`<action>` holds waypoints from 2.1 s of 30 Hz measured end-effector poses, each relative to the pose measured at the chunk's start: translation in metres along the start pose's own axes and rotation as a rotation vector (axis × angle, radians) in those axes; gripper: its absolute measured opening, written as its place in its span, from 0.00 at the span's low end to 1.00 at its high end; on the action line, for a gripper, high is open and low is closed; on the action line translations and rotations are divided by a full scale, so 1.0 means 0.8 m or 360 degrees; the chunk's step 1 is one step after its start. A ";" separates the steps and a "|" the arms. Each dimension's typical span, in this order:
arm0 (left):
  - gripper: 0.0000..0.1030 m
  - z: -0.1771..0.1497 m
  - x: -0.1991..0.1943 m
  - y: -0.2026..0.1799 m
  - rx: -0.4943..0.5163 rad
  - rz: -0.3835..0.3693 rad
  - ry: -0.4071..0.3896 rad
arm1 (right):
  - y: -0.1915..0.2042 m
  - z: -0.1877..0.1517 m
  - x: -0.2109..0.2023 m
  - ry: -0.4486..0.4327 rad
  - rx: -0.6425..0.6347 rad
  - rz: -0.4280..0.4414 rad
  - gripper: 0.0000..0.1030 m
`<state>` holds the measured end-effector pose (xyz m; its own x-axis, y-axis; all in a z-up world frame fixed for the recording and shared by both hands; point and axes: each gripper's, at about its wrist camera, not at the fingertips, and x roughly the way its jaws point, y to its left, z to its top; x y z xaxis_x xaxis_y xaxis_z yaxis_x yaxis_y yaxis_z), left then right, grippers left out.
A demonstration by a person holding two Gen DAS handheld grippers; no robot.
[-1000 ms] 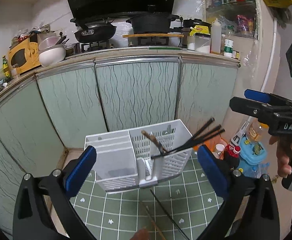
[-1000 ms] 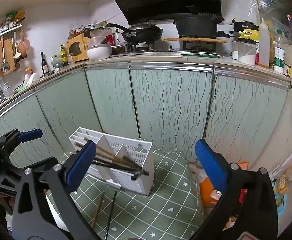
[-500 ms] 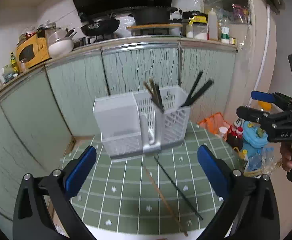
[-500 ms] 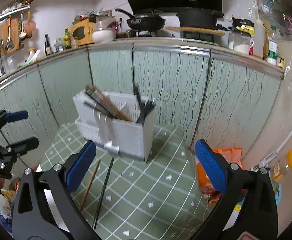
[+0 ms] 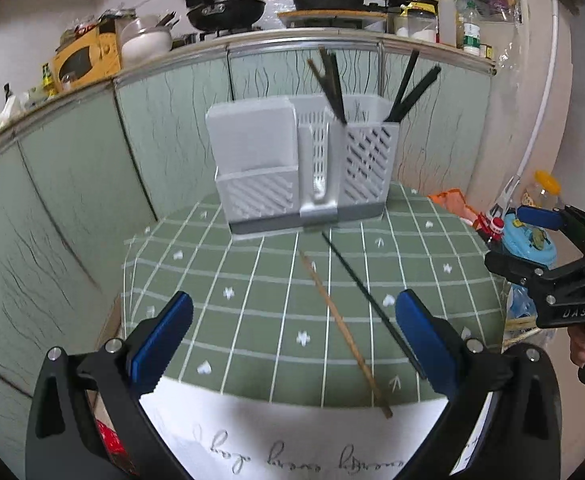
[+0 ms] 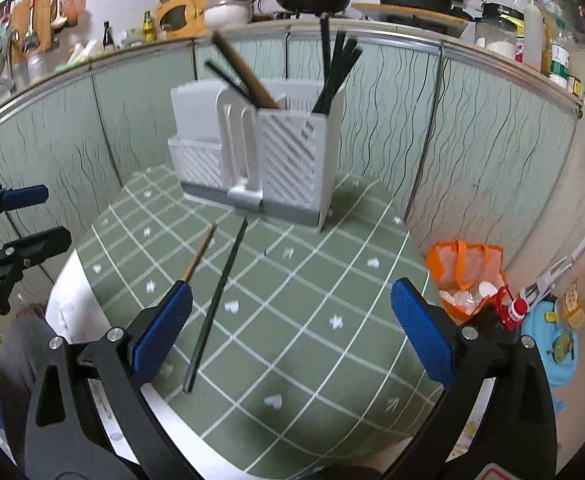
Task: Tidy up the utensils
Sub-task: 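Open both tools and withdraw them from the holder back over the mat, then close the left tool on the last wooden chopstick while the right tool grasps the last black one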
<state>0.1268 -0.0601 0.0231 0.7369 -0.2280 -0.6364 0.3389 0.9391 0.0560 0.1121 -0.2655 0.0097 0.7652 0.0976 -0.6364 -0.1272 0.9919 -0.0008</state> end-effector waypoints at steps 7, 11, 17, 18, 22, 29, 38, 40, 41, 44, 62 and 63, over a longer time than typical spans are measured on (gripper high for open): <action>0.96 -0.049 0.017 -0.007 -0.0037 -0.0081 0.0060 | 0.020 -0.040 0.015 0.0061 -0.0046 0.0045 0.93; 0.96 -0.070 0.026 -0.013 -0.0015 -0.0098 0.0087 | 0.036 -0.061 0.025 0.0099 -0.0088 0.0105 0.90; 0.96 -0.090 0.036 -0.014 -0.0029 -0.0110 0.0136 | 0.059 -0.085 0.038 0.0146 -0.0129 0.0162 0.75; 0.96 -0.092 0.036 -0.013 -0.0031 -0.0107 0.0135 | 0.063 -0.088 0.039 0.0150 -0.0139 0.0169 0.73; 0.96 -0.097 0.036 -0.006 -0.0060 -0.0104 0.0149 | 0.077 -0.097 0.047 0.0155 -0.0146 0.0169 0.65; 0.96 -0.102 0.035 0.013 -0.0106 -0.0108 0.0174 | 0.098 -0.110 0.058 0.0139 -0.0035 0.0101 0.49; 0.96 -0.109 0.032 0.027 -0.0138 -0.0109 0.0185 | 0.108 -0.118 0.070 0.0095 0.0083 0.0017 0.19; 0.96 -0.111 0.032 0.029 -0.0143 -0.0109 0.0195 | 0.111 -0.121 0.071 0.0082 0.0079 -0.0001 0.12; 0.96 -0.111 0.032 0.029 -0.0143 -0.0111 0.0199 | 0.111 -0.122 0.071 0.0081 0.0084 0.0002 0.08; 0.96 -0.111 0.032 0.029 -0.0135 -0.0109 0.0202 | 0.110 -0.122 0.071 0.0093 0.0098 -0.0005 0.06; 0.90 -0.112 0.046 -0.050 -0.0114 -0.0063 0.0171 | 0.039 -0.123 0.054 0.0184 0.0215 -0.0020 0.06; 0.86 -0.113 0.048 -0.056 -0.0113 -0.0054 0.0175 | 0.034 -0.123 0.052 0.0183 0.0221 -0.0027 0.06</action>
<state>0.0873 -0.0875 -0.0738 0.6558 -0.2343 -0.7176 0.3178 0.9480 -0.0191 0.0785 -0.2428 -0.0930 0.6884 0.0786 -0.7210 -0.0205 0.9958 0.0889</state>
